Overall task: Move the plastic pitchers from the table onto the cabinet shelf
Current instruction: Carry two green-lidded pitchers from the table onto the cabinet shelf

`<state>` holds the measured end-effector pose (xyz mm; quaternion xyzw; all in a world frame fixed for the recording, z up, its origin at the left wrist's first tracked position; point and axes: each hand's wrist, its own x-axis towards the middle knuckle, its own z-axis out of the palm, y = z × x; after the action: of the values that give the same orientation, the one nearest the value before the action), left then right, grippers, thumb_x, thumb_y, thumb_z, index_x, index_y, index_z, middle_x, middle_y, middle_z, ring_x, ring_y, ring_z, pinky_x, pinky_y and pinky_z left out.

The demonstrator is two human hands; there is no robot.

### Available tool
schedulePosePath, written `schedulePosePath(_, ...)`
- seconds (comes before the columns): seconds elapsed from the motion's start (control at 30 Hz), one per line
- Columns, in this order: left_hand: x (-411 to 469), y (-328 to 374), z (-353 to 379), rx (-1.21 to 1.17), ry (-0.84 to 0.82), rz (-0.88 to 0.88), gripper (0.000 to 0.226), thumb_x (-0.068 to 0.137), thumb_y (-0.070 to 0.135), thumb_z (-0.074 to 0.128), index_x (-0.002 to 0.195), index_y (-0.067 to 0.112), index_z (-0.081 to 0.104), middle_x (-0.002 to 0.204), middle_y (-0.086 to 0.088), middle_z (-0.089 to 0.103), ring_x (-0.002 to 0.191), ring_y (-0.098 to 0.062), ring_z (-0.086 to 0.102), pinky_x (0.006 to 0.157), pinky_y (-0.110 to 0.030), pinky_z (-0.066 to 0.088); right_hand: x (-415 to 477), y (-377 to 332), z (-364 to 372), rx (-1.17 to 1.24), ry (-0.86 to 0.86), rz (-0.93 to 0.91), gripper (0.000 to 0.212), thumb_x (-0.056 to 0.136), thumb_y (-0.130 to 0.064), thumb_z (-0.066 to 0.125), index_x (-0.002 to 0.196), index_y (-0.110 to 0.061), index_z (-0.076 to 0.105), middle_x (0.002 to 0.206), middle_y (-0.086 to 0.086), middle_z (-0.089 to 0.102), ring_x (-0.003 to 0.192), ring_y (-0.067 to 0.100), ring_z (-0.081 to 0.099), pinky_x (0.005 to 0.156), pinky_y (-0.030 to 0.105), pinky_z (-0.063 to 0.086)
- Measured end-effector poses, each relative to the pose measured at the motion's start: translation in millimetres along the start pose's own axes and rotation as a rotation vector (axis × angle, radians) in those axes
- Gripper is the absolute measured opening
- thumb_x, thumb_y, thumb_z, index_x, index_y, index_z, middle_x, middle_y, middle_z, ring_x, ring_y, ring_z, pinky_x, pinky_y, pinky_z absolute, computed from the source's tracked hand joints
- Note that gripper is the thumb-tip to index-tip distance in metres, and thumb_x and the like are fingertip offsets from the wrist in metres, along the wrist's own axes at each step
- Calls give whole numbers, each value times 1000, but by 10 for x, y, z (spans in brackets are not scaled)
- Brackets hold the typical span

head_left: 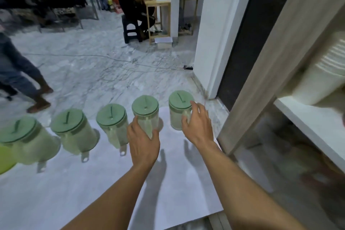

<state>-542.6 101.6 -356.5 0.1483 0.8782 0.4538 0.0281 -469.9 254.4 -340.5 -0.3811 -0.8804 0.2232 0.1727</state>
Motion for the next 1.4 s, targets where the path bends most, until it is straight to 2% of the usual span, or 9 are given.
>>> schedulePosePath(0.17, 163, -199, 332, -122, 36, -181, 66, 85, 35, 66, 140, 19, 32, 139, -4, 42, 127, -24, 44, 91, -30, 34, 111, 170, 446, 153, -23, 121, 58, 95, -31, 59, 145, -17, 36, 141, 11, 47, 127, 33, 49, 100, 49, 46)
schedulePosePath(0.3, 299, -294, 501, -199, 77, -251, 57, 79, 38, 72, 126, 20, 46, 120, 0, 58, 110, -21, 56, 86, -33, 43, 167, 224, 651, 328, -8, 259, 51, 93, -35, 63, 135, -23, 37, 129, 8, 58, 115, 33, 57, 87, 46, 52)
schedulePosePath(0.47, 452, -338, 679, -267, 74, -295, 25, 81, 40, 70, 96, 22, 60, 90, 5, 66, 88, -22, 62, 75, -32, 43, 339, 285, 837, 517, -15, 377, 24, 90, -29, 66, 109, -16, 60, 102, 7, 71, 95, 31, 66, 74, 35, 50)
schedulePosePath(0.53, 481, -345, 754, -272, 88, -294, 19, 85, 40, 66, 89, 22, 62, 85, 4, 67, 86, -23, 62, 74, -31, 42, 385, 311, 918, 591, -11, 388, 10, 88, -28, 65, 96, -21, 64, 92, 4, 72, 88, 30, 67, 74, 38, 54)
schedulePosePath(0.6, 505, -351, 824, -284, 105, -278, 18, 90, 39, 62, 91, 21, 63, 87, 2, 68, 85, -22, 62, 74, -31, 42, 415, 328, 992, 653, -4, 387, 5, 87, -29, 66, 87, -25, 62, 86, 0, 72, 83, 26, 68, 75, 40, 57)
schedulePosePath(0.83, 590, -327, 863, -329, 105, -171, 14, 92, 38, 60, 90, 23, 61, 83, 5, 69, 80, -15, 64, 72, -34, 50, 414, 265, 963, 762, 107, 357, 9, 89, -19, 64, 81, -18, 62, 74, -3, 66, 68, 12, 62, 60, 29, 46)
schedulePosePath(1.0, 561, -173, 649, -377, 44, -118, 17, 91, 41, 58, 87, 25, 61, 79, 3, 69, 76, -18, 66, 70, -36, 52, 324, 106, 696, 782, 146, 317, 5, 88, -15, 64, 83, -15, 63, 73, 0, 65, 66, 14, 60, 55, 22, 44)
schedulePosePath(1.13, 561, 121, 342, -387, 32, -71, 12, 92, 33, 60, 83, 25, 59, 78, 2, 70, 76, -17, 66, 66, -29, 49, 268, -93, 365, 775, 183, 306, 6, 86, -17, 65, 80, -15, 62, 67, 1, 62, 60, 16, 56, 57, 30, 44)
schedulePosePath(1.4, 434, 706, -476, -483, -84, 45, 14, 89, 28, 60, 79, 19, 58, 74, -3, 67, 75, -24, 67, 63, -31, 46, -273, -648, -503, 768, 389, 312, 19, 85, -11, 64, 70, -15, 55, 62, -1, 55, 54, 11, 48, 54, 28, 39)
